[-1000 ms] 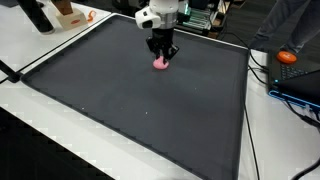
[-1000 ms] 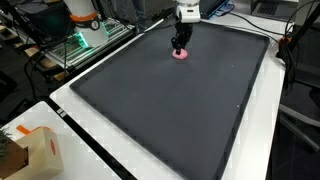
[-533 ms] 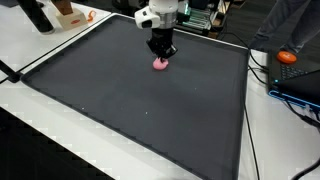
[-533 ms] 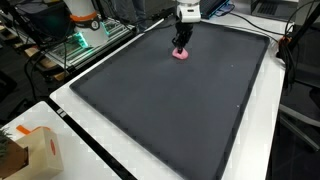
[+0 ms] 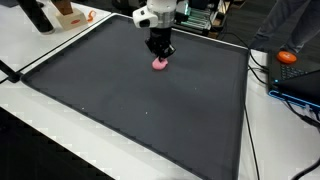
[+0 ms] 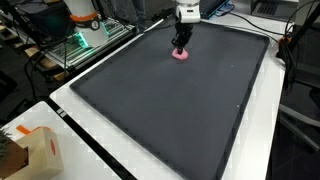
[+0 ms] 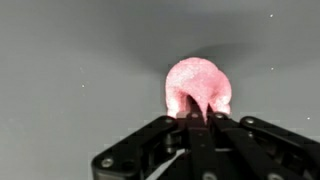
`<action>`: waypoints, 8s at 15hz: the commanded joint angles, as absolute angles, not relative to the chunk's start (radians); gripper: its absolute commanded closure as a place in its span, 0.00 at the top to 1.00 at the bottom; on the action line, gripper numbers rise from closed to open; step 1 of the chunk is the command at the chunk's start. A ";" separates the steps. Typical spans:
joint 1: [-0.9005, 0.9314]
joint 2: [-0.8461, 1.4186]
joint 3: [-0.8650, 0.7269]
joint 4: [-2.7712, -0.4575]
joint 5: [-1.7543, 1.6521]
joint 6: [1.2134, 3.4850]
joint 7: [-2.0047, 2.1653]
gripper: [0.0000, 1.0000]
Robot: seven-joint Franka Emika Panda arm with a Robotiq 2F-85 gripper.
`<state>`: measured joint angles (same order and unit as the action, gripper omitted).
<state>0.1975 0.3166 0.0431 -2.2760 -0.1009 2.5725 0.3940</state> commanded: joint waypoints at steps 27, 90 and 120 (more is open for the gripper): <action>0.030 0.124 0.012 -2.330 0.400 2.331 0.463 1.00; 0.169 0.482 0.088 -1.931 0.054 2.308 0.112 1.00; 0.379 0.473 0.235 -1.988 -0.635 1.925 -0.447 1.00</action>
